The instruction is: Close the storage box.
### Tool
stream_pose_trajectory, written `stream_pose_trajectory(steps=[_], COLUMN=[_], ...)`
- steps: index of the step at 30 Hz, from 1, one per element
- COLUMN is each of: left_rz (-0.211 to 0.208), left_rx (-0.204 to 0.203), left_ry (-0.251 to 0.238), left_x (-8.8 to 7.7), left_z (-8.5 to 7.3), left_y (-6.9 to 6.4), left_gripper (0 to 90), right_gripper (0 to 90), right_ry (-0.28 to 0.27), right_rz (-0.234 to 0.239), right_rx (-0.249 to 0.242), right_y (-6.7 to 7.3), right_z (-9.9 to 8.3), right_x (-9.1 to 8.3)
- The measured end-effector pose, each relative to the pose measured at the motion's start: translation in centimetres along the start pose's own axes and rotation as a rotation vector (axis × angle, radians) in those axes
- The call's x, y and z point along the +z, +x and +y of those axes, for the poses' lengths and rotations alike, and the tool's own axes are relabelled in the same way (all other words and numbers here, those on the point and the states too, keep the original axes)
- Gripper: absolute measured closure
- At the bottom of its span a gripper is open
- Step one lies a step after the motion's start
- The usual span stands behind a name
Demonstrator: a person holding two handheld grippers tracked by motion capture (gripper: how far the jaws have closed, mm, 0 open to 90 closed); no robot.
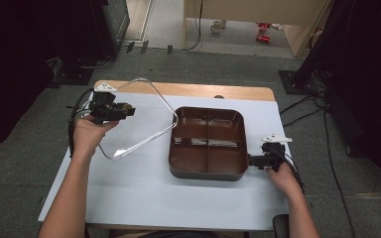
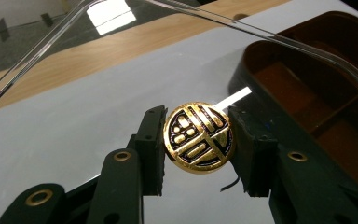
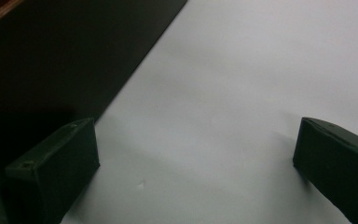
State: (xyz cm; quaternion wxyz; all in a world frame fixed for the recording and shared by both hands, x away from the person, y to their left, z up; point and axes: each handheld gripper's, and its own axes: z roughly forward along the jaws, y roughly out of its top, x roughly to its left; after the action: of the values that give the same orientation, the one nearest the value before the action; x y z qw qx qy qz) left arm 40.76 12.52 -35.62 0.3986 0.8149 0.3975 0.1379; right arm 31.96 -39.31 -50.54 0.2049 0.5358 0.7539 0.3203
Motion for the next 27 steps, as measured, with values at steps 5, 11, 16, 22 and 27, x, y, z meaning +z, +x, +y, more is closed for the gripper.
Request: stream_pose_trajectory(steps=[5, 11, 16, 22, 27], left_rz=[-0.051, -0.113, -0.17, -0.24, -0.286], left_rx=[0.048, 0.096, 0.139, 0.209, 0.251], left_ry=[-0.014, -0.013, 0.003, 0.037, 0.04], left_x=[0.1, 1.4, 3.3, 5.7, 7.4], left_z=[0.9, 1.2, 1.2, 1.5, 2.3], left_y=[-1.9, -3.8, -5.4, -7.5, -9.0], left_gripper=[59.5, 59.5, 59.5, 59.5, 59.5], right_gripper=[0.0, 0.0, 0.0, 0.0, 0.0], right_ry=[0.001, 0.0, 0.001, 0.001, 0.002], right_rz=[0.001, 0.0, 0.001, 0.0, 0.001], right_rx=[0.003, 0.002, 0.002, 0.001, 0.002], right_y=[0.0, 0.0, 0.0, 0.0, 0.0], right_z=[0.0, 0.0, 0.0, 0.0, 0.0], right_x=[0.0, 0.0, 0.0, 0.0, 0.0])
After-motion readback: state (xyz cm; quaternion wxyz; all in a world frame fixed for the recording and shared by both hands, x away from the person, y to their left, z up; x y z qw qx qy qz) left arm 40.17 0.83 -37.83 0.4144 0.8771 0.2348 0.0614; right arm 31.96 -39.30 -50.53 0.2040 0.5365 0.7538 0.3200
